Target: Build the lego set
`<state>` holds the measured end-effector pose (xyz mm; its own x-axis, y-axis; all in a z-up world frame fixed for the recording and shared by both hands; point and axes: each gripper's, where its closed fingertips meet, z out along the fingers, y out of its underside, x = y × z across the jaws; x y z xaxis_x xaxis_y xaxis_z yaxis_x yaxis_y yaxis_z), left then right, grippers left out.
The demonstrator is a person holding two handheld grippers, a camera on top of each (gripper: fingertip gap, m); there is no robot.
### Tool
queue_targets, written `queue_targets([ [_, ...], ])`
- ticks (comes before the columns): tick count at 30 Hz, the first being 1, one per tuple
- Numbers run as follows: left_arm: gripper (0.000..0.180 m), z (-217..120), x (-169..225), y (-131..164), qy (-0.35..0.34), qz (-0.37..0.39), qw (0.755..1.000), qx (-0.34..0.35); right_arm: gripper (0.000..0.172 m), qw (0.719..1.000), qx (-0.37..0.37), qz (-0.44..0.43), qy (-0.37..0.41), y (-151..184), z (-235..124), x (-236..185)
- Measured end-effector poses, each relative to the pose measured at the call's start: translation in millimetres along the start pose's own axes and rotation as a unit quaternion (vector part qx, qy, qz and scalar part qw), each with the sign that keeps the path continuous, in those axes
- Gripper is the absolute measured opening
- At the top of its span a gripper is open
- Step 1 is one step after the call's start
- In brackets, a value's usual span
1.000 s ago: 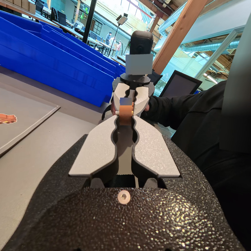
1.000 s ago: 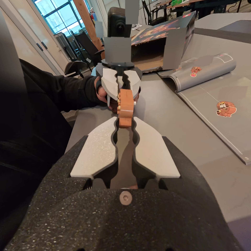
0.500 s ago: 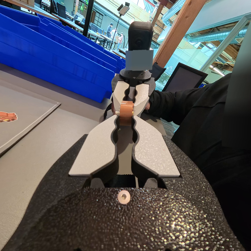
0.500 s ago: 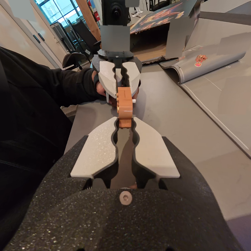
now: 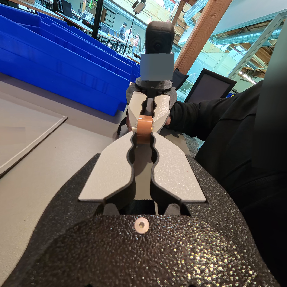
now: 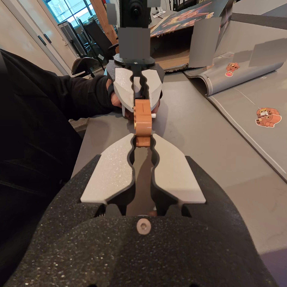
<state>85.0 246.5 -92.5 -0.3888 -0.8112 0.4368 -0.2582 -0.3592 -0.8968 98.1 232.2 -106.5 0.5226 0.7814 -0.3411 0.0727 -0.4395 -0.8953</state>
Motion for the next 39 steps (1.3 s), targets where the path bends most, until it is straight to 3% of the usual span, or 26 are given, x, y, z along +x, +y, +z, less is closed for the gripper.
queue_targets([
  [4, 0.016, -3, 3, -6, 0.011, 0.016, 1.0, 0.019, 0.018, 1.0, 0.015, -0.027, 0.003, -5, 0, -4],
  [10, 0.016, -3, 10, -9, -0.002, 0.109, 0.994, 0.025, 0.025, 0.992, 0.02, -0.112, 0.049, -12, -6, -6],
  [20, 0.016, -1, 16, -8, -0.007, 0.187, 0.982, 0.028, 0.018, 0.976, 0.033, -0.197, 0.086, -17, -10, -13],
  [39, 0.016, 8, 27, 18, 0.023, 0.217, 0.974, -0.058, 0.016, 0.977, 0.008, -0.212, 0.023, -9, -14, -33],
])
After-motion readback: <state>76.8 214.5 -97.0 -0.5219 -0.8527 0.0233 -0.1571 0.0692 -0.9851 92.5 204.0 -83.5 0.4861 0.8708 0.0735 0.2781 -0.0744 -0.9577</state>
